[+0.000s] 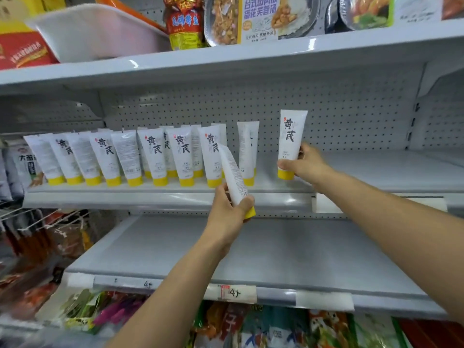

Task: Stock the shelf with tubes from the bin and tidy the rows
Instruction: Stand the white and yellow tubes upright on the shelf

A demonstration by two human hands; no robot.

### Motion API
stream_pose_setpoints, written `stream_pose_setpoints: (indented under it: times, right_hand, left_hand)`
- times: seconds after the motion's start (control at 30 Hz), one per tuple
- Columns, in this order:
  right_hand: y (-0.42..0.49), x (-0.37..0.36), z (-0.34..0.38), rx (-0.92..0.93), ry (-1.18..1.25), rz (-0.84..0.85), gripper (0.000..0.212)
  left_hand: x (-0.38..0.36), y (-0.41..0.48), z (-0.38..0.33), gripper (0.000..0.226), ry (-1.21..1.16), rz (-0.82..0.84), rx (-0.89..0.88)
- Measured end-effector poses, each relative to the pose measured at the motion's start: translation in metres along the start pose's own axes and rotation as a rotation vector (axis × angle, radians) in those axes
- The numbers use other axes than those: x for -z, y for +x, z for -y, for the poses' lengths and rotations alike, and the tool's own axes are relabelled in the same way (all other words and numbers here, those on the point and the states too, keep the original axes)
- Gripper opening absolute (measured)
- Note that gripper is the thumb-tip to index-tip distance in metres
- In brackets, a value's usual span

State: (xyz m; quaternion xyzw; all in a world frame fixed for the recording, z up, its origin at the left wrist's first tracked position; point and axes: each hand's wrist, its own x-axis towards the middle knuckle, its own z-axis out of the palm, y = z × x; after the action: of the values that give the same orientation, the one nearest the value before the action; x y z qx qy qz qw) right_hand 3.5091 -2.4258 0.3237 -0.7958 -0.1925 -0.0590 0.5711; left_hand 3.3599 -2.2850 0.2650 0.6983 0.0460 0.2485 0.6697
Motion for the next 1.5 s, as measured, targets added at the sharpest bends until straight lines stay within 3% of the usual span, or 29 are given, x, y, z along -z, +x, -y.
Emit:
stream_pose_setpoints:
  times: [0.2,0.53,0.7,0.9,0.97,1.13,1.23,1.37,1.5]
  right_hand:
    - [0.044,-0.02,-0.021,-0.042,-0.143,-0.02,0.056]
    - [0.073,-0.031,-0.035,-0.051,-0.124,-0.037,0.054]
    - [0.061,-0.026,-0.029,-0.154,-0.151,-0.018,0.053]
    - [0.008,-0.018,-0.001,0.108,-0.139,-0.101,0.02]
    - [-0.013,-0.02,0.009,0.161,-0.115,-0.023,0.018]
    - [-0.054,-0.024,0.024,0.037,-0.098,0.452,0.038]
    - [-0.059,-0.022,0.022,0.052,-0.057,0.474,0.033]
    - [-0.058,-0.012,0.021,0.042,-0.012,0.432,0.032]
    - [-0.049,-0.003,0.021,0.031,0.025,0.31,0.034]
  left_hand:
    - [0.004,0.021,0.007,0.046,0.021,-0.013,-0.05]
    - [0.008,0.033,0.016,0.043,-0.034,0.013,-0.057]
    - [0.009,0.028,0.014,0.046,-0.039,0.011,-0.051]
    - [0.004,0.016,0.009,0.046,-0.038,0.02,-0.043]
    - [-0.002,0.012,0.007,0.046,-0.058,0.028,-0.042]
    - [-0.019,0.006,0.002,0.042,-0.03,0.03,-0.072]
    - [-0.027,0.003,-0.001,0.041,-0.004,0.056,-0.11]
    - [-0.023,0.008,-0.005,0.039,0.198,0.1,-0.144]
    - [-0.005,0.017,-0.004,0.039,0.645,0.05,-0.314]
